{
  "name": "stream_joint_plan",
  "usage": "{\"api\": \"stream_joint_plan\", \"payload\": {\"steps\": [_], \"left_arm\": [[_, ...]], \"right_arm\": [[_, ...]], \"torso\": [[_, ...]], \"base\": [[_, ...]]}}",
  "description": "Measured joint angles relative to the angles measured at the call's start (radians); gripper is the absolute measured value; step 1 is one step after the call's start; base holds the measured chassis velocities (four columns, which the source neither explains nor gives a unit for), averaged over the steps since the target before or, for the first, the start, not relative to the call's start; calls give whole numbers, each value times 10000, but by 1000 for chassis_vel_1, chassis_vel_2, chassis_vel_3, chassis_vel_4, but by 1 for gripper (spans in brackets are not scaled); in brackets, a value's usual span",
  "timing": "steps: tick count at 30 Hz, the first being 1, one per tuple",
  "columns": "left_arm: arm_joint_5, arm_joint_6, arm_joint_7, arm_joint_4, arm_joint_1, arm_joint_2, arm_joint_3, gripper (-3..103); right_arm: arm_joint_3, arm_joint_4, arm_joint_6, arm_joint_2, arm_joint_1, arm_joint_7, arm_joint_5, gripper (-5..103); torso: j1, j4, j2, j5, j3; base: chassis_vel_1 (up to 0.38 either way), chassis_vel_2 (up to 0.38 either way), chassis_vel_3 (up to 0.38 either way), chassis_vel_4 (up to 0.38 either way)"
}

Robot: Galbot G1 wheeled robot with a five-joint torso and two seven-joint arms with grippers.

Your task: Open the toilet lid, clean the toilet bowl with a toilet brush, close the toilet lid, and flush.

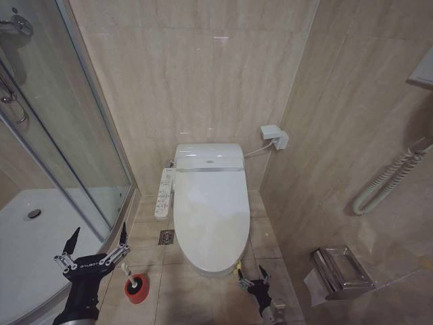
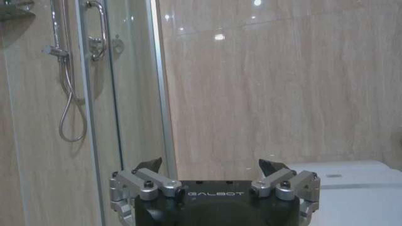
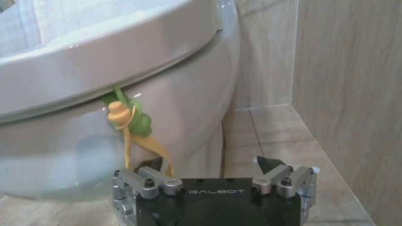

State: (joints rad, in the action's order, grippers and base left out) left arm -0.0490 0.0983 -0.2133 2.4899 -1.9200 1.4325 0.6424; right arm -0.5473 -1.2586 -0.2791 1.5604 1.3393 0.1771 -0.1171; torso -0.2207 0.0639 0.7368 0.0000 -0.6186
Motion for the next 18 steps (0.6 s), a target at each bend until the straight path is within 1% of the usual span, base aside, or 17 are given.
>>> {"api": "stream_joint_plan", "payload": {"steps": [1, 7, 8, 15, 16, 18], "left_arm": [[0, 0, 0, 0, 0, 0, 0, 100], [0, 0, 0, 0, 0, 0, 0, 100], [0, 0, 0, 0, 0, 0, 0, 100], [0, 0, 0, 0, 0, 0, 0, 100], [0, 0, 0, 0, 0, 0, 0, 100], [0, 0, 0, 0, 0, 0, 0, 100]], "right_arm": [[2, 83, -22, 2, -70, 4, -6, 99], [2, 308, -244, 50, -205, 71, 139, 99], [2, 304, -262, 56, -201, 81, 158, 73], [2, 276, -391, 35, -134, 121, 198, 73], [2, 276, -400, 28, -123, 130, 200, 46], [1, 275, -409, 21, -117, 131, 201, 46]], "torso": [[-1, 0, 0, -1, 0], [-2, 1, 0, 0, 0], [-2, 0, 0, 0, 0], [-2, 0, 0, 0, 0], [-1, 0, 0, 0, 0], [-2, 0, 0, 0, 0]], "base": [[0, 0, 0, 0], [0, 0, 0, 0], [0, 0, 0, 0], [0, 0, 0, 0], [0, 0, 0, 0], [0, 0, 0, 0]]}}
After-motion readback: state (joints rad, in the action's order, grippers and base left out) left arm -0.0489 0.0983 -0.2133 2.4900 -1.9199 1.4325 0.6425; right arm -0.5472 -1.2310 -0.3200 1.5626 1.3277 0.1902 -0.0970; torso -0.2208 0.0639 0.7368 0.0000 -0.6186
